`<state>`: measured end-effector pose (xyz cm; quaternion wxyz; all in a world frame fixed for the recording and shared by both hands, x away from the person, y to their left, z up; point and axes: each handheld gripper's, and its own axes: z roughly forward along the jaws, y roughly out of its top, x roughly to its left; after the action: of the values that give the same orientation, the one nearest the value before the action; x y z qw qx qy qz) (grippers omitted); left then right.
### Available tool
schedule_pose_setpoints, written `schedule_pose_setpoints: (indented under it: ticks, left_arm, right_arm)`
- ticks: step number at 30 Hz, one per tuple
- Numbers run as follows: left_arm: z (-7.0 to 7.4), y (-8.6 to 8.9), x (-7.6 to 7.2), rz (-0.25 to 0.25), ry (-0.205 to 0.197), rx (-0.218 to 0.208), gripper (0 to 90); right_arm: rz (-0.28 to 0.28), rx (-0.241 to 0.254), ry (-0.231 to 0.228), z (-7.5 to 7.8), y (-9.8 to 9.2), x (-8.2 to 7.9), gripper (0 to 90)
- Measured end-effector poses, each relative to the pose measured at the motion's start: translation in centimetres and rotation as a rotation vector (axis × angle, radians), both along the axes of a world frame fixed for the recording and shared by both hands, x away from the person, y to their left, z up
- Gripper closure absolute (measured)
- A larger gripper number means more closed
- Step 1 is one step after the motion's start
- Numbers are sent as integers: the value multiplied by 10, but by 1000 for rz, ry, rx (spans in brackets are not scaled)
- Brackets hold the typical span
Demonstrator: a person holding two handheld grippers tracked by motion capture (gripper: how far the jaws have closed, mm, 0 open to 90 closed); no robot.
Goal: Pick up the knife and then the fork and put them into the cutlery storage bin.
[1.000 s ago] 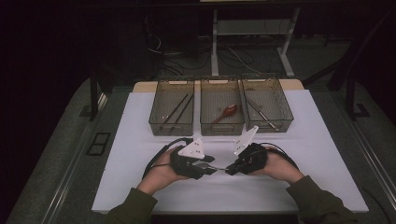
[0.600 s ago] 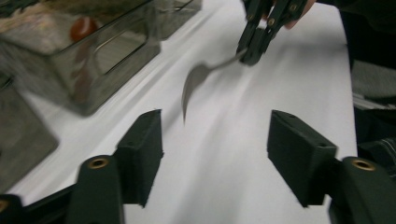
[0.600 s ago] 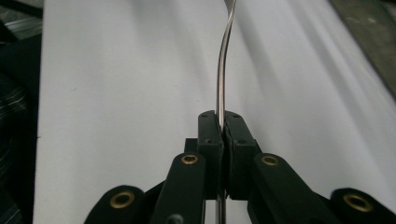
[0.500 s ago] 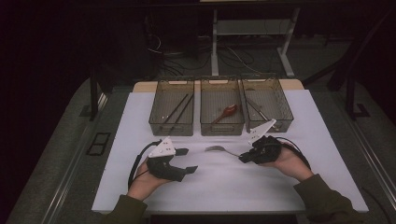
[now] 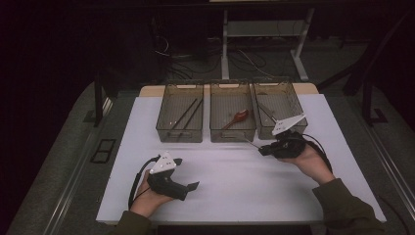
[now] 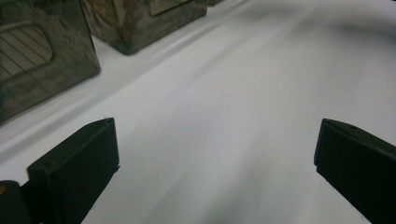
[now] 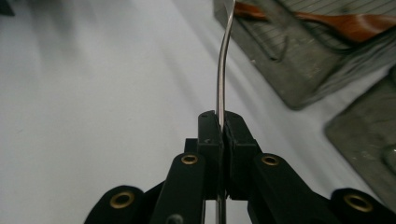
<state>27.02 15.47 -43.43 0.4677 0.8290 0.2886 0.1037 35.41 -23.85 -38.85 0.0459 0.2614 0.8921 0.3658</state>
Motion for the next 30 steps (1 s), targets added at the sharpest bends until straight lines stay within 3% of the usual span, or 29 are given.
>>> schedule_pose_setpoints:
  ticks: [10, 13, 18, 30]
  left_arm:
    - [1, 0, 1, 9, 5, 13, 0]
    - [2, -1, 0, 8, -19, 18, 0]
    - [2, -2, 0, 1, -21, 11, 0]
    - [1, -3, -1, -25, -23, 23, 0]
  right_arm:
    - [-113, 64, -32, 24, -24, 20, 856]
    - [-154, 71, -50, 31, -30, 28, 856]
    - [-211, 91, -76, 39, -41, 40, 856]
    - [-323, 51, -82, 27, -55, 66, 856]
